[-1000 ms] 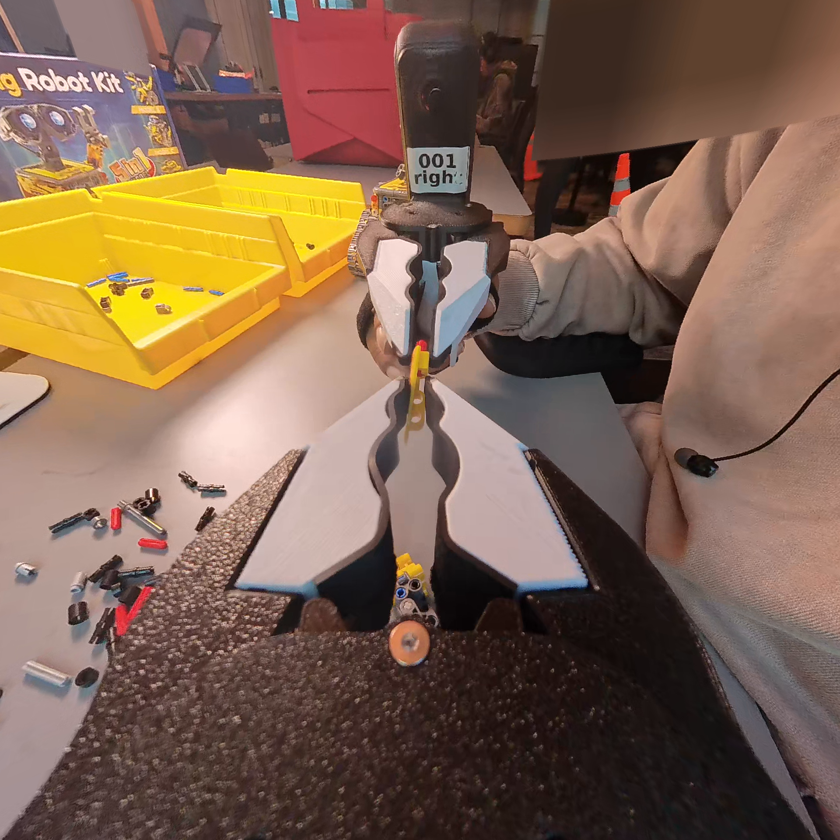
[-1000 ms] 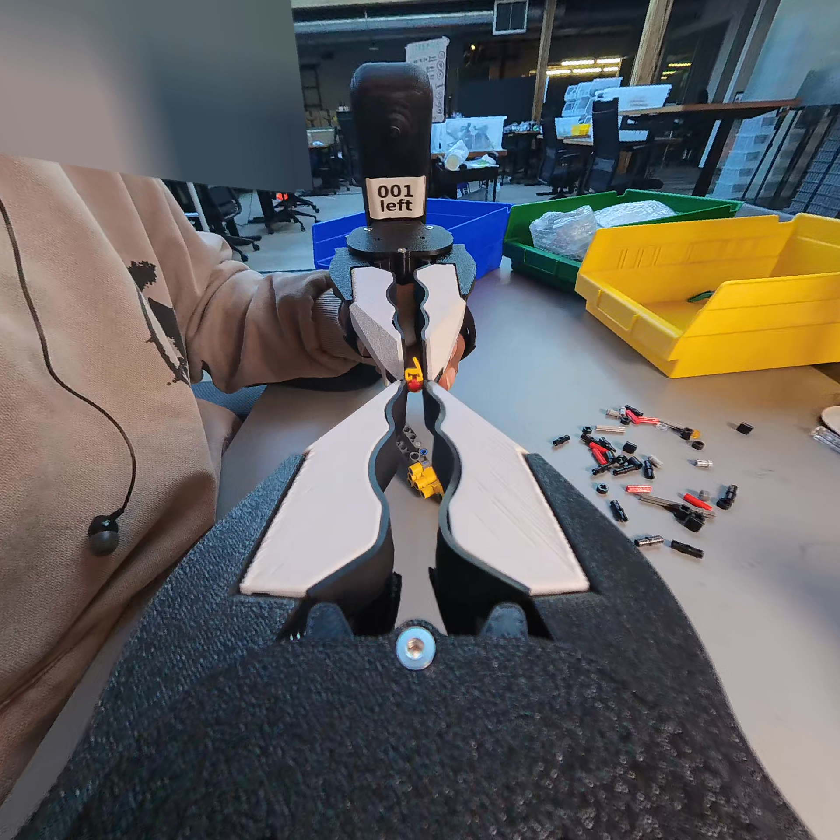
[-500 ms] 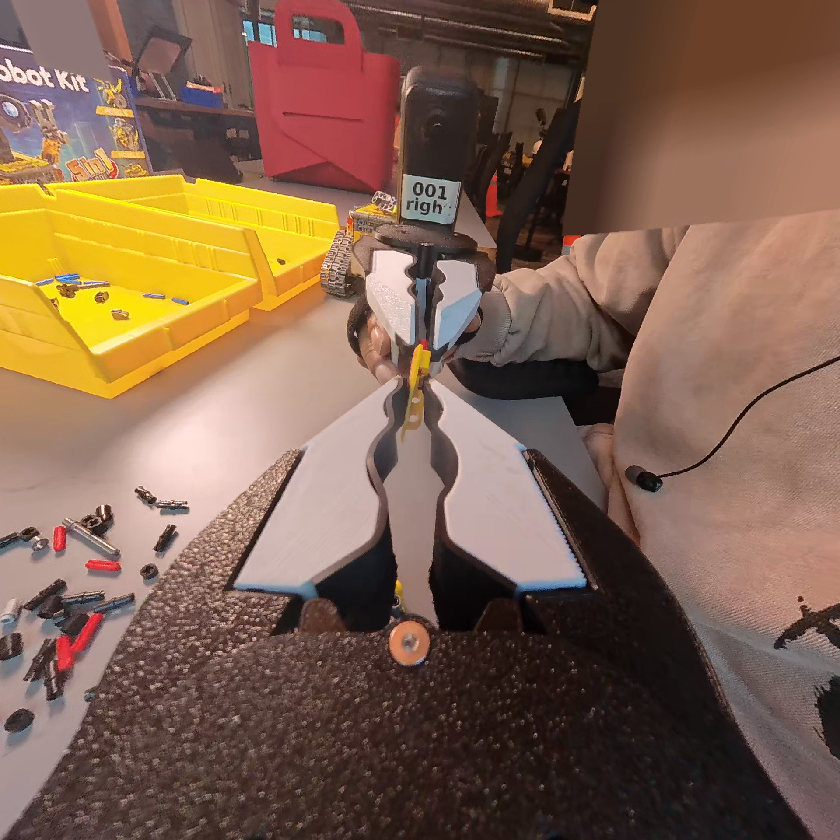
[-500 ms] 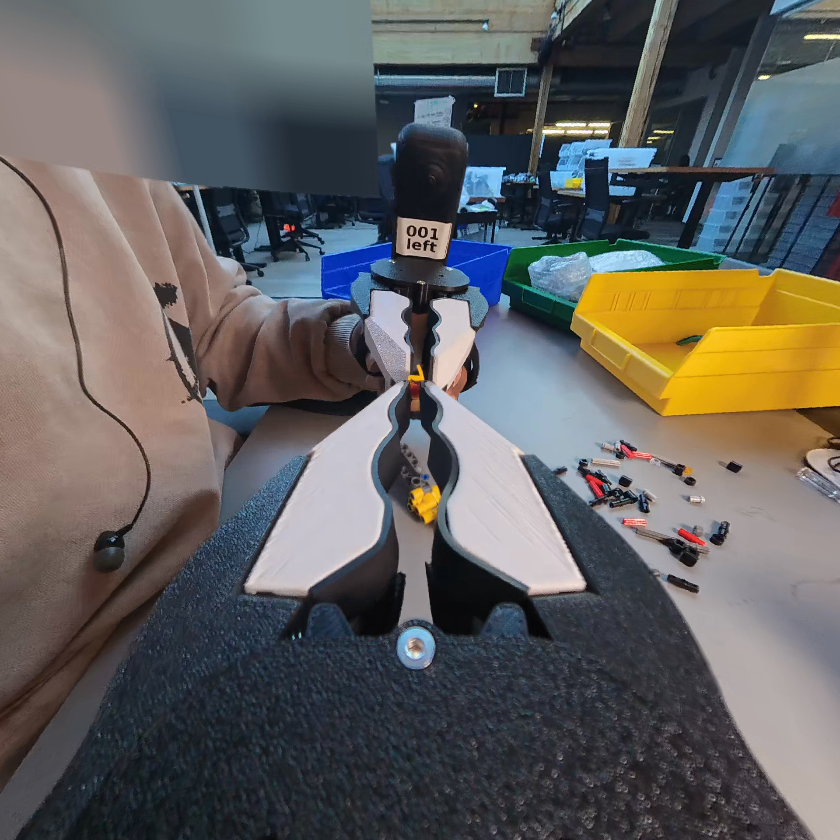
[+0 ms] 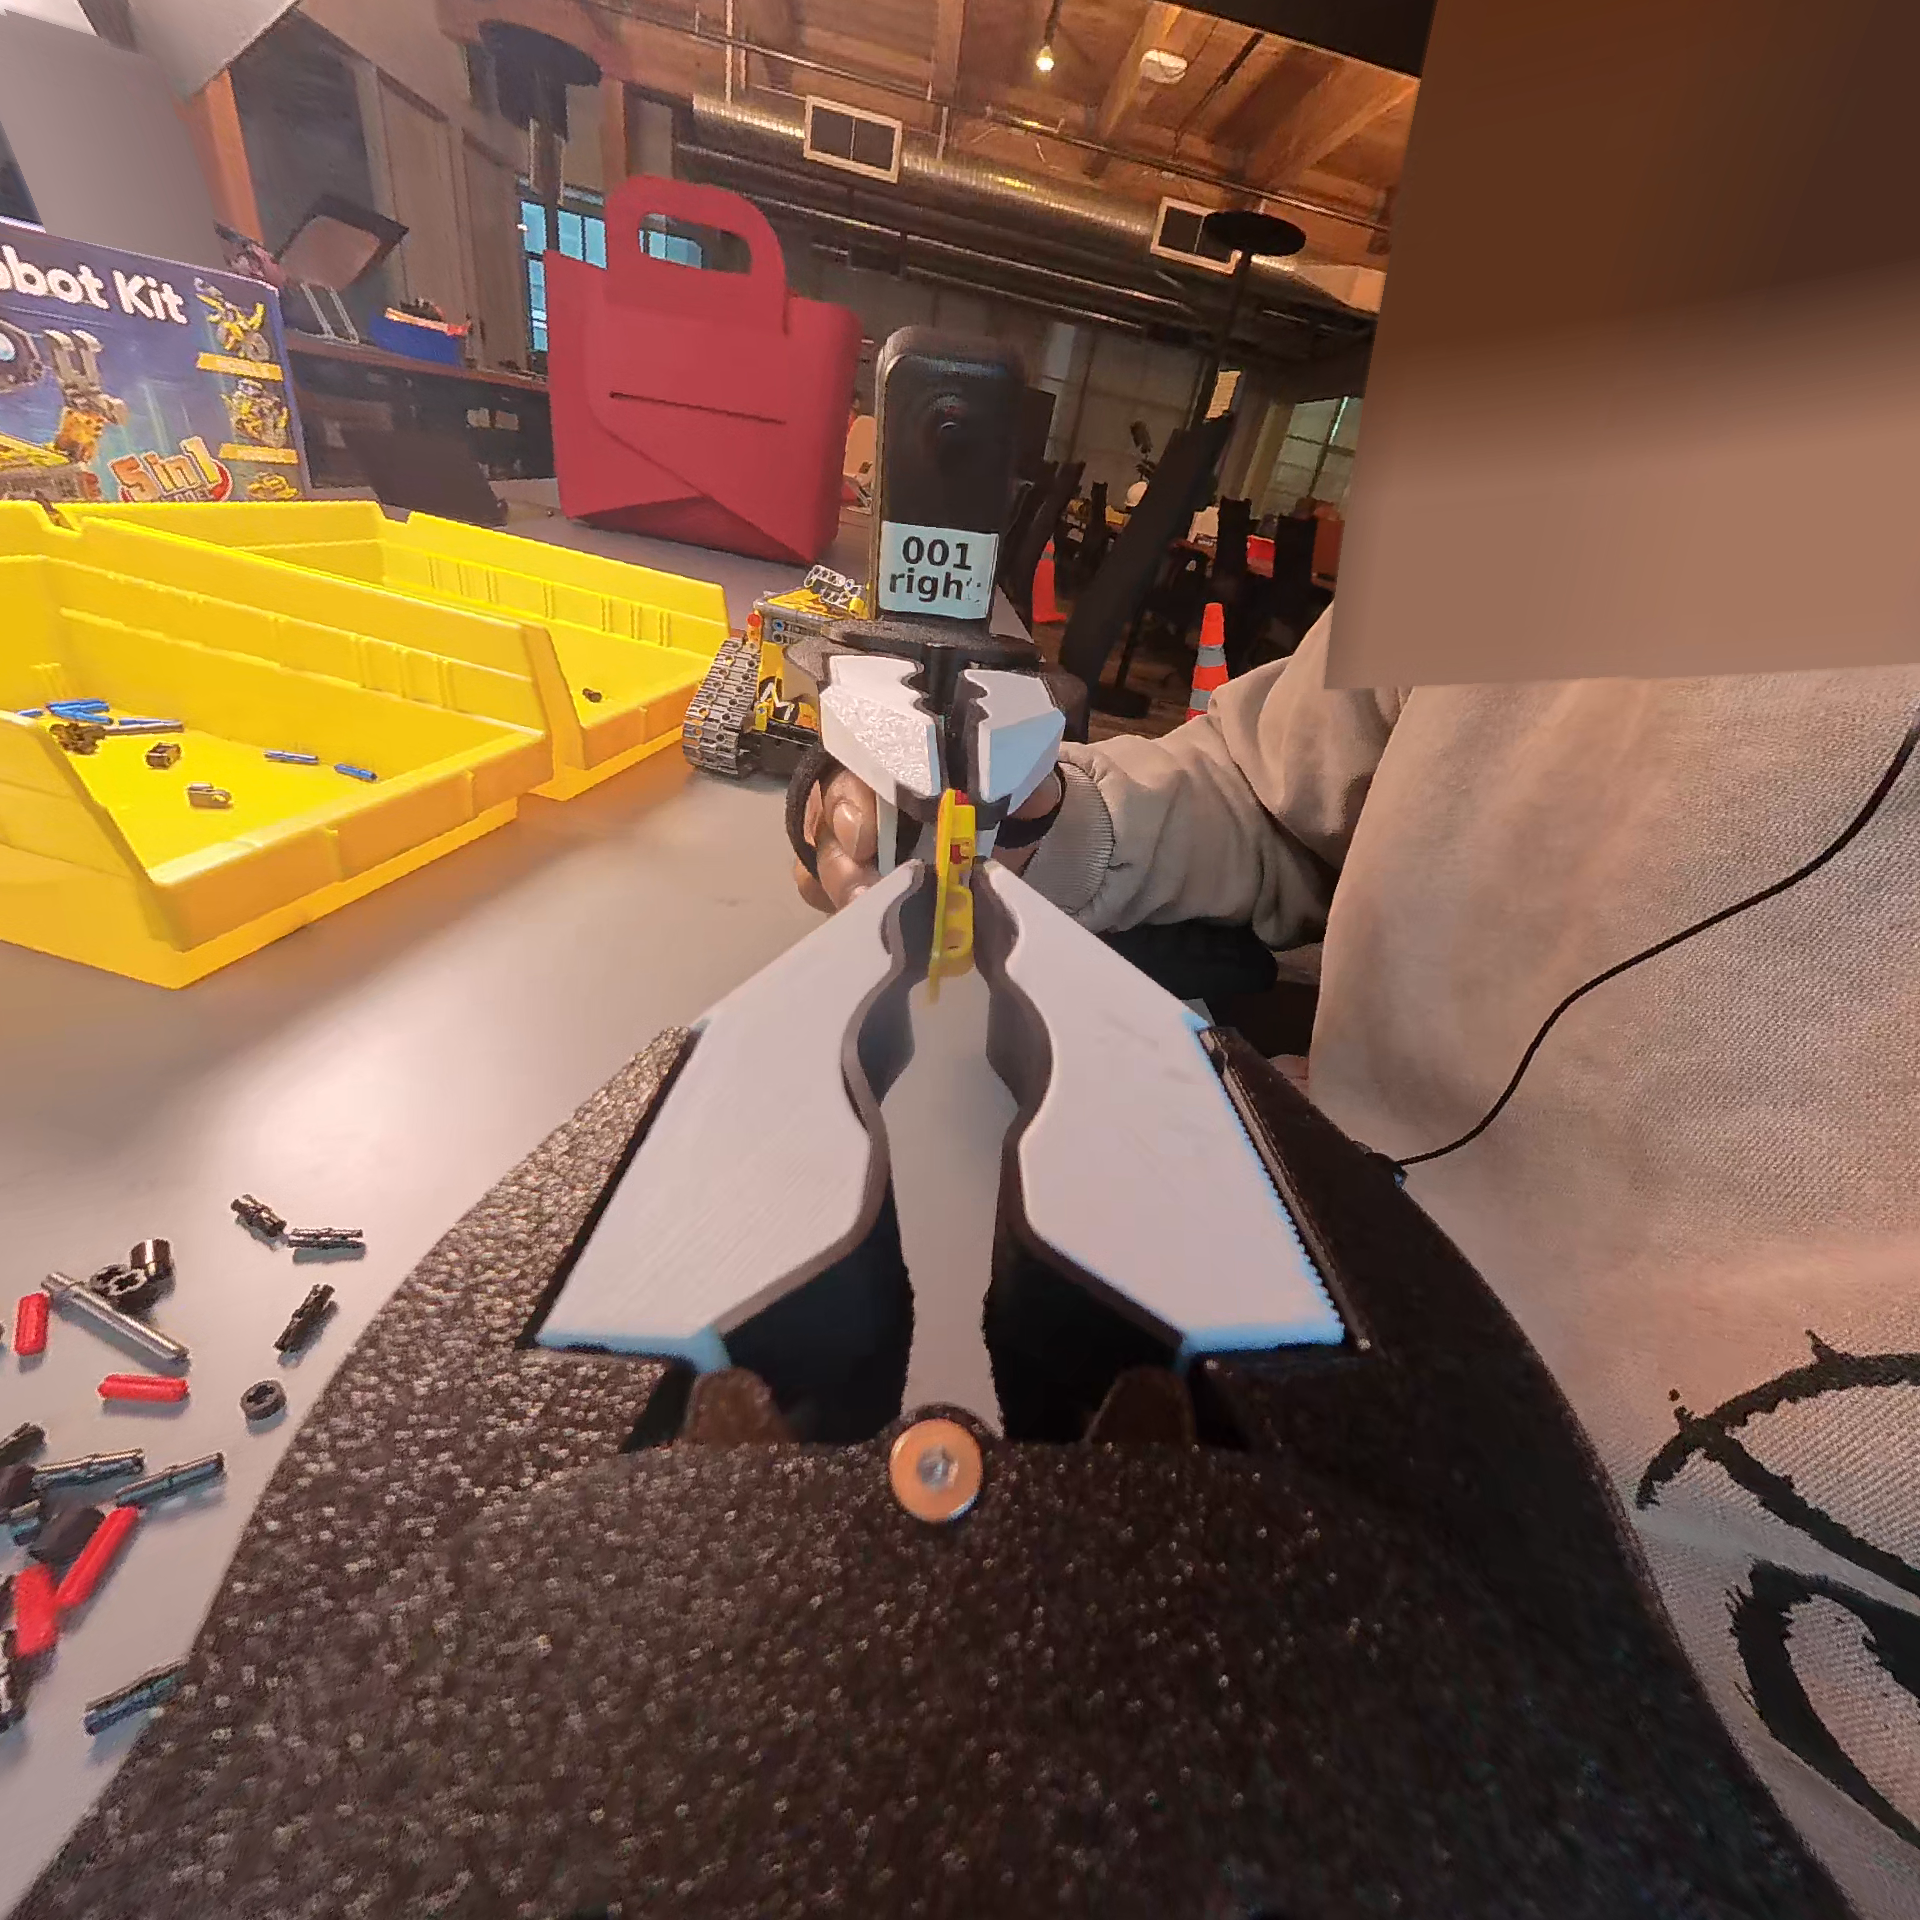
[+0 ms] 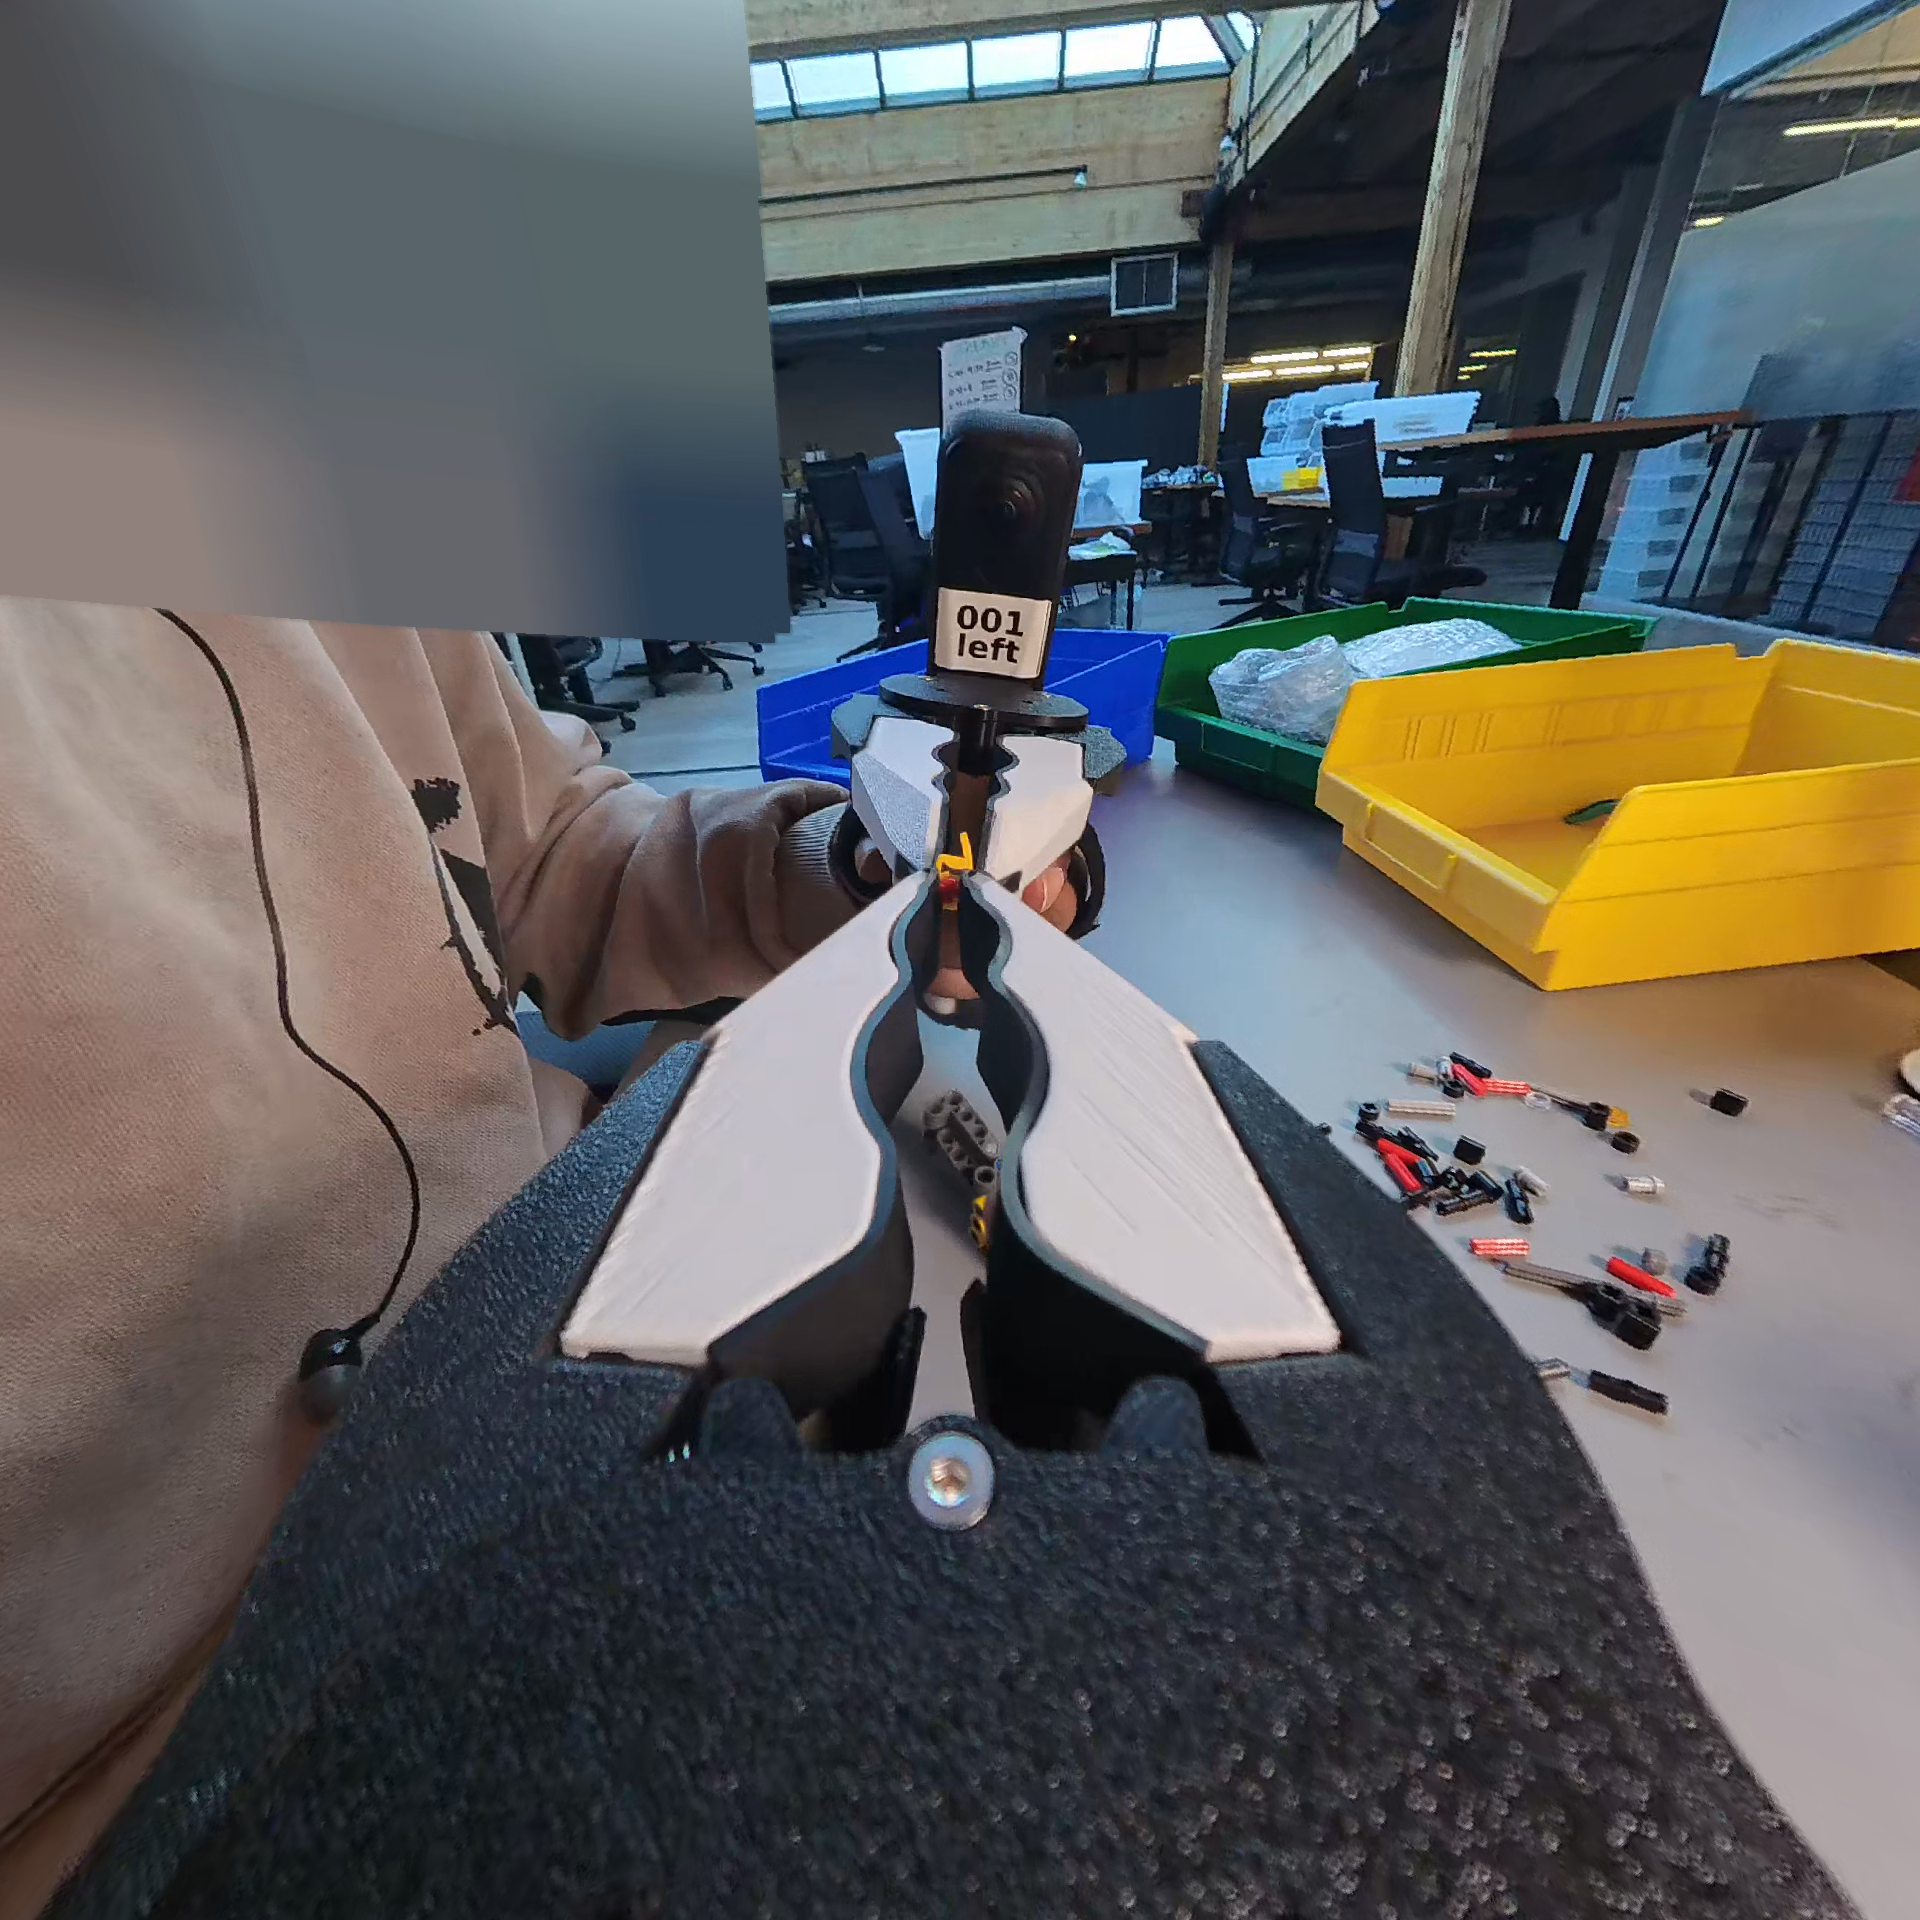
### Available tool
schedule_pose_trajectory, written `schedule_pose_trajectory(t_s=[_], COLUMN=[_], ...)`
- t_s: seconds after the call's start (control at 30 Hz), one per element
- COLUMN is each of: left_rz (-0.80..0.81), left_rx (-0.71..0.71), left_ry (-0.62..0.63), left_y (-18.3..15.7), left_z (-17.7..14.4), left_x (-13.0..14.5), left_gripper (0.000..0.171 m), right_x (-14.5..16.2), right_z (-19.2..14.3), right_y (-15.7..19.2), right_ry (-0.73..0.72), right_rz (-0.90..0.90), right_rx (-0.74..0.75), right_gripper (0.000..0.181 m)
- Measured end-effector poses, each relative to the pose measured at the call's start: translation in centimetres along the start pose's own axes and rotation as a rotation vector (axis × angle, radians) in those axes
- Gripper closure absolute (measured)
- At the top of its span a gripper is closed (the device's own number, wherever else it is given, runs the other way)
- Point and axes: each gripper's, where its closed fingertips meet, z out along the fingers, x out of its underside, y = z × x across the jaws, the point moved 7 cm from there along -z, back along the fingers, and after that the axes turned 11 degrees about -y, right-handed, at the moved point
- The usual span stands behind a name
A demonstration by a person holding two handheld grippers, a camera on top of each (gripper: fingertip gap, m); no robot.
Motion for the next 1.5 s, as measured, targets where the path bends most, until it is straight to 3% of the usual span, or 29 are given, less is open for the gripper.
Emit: schedule_pose_trajectory(t_s=[0.1, 0.13, 0.17, 0.2, 0.23, 0.33, 0.4, 0.47, 0.53, 0.67, 0.9, 1.17, 1.5], left_rz=[0.020, 0.027, 0.017, 0.000, 0.038, 0.061, 0.113, 0.133, 0.213, 0.333, 0.320, 0.189, 0.097], left_rx=[-0.015, -0.055, -0.115, -0.118, -0.110, -0.054, -0.065, -0.105, -0.161, -0.207, -0.174, -0.100, -0.073], left_ry=[0.009, 0.002, -0.040, -0.087, -0.062, 0.042, 0.079, 0.081, 0.097, 0.109, 0.145, 0.155, 0.137], left_y=[0.0, 0.5, 1.3, 1.3, 0.9, 0.7, 0.5, 0.7, 0.6, 0.3, -0.1, -0.3, 0.0], left_z=[-0.1, -1.0, -3.0, -4.5, -4.2, -0.1, 0.4, 0.1, 0.0, 0.1, 0.6, 0.7, 1.0], left_x=[-0.1, -0.4, -1.0, -1.8, -1.9, -0.3, 0.2, 0.6, 0.9, 0.8, 1.3, 1.8, 2.4], left_gripper=[0.164, 0.165, 0.165, 0.165, 0.165, 0.165, 0.165, 0.165, 0.165, 0.165, 0.165, 0.165, 0.166], right_x=[-0.2, -0.9, -3.3, -5.1, -5.0, -0.8, -0.4, -0.4, -0.1, 1.0, 1.5, 1.4, 1.7], right_z=[-0.2, -0.7, -2.6, -4.9, -5.4, -1.6, -1.2, -1.7, -1.9, -1.2, -0.5, -0.1, 0.3], right_y=[0.0, -0.2, -1.2, -2.3, -2.3, -1.0, -0.8, -1.7, -1.7, -1.3, -1.0, 0.0, 0.3], right_ry=[0.017, -0.034, -0.185, -0.224, -0.142, 0.038, 0.031, 0.032, 0.034, 0.066, 0.068, 0.083, 0.041], right_rz=[-0.004, 0.003, 0.070, 0.002, -0.087, -0.099, -0.052, 0.005, 0.057, 0.068, 0.043, -0.078, -0.029], right_rx=[-0.003, -0.006, 0.033, 0.119, 0.157, 0.077, 0.037, 0.068, 0.058, 0.060, 0.060, 0.026, 0.017], right_gripper=[0.181, 0.181, 0.181, 0.181, 0.181, 0.181, 0.181, 0.150, 0.145, 0.152, 0.175, 0.176, 0.178])
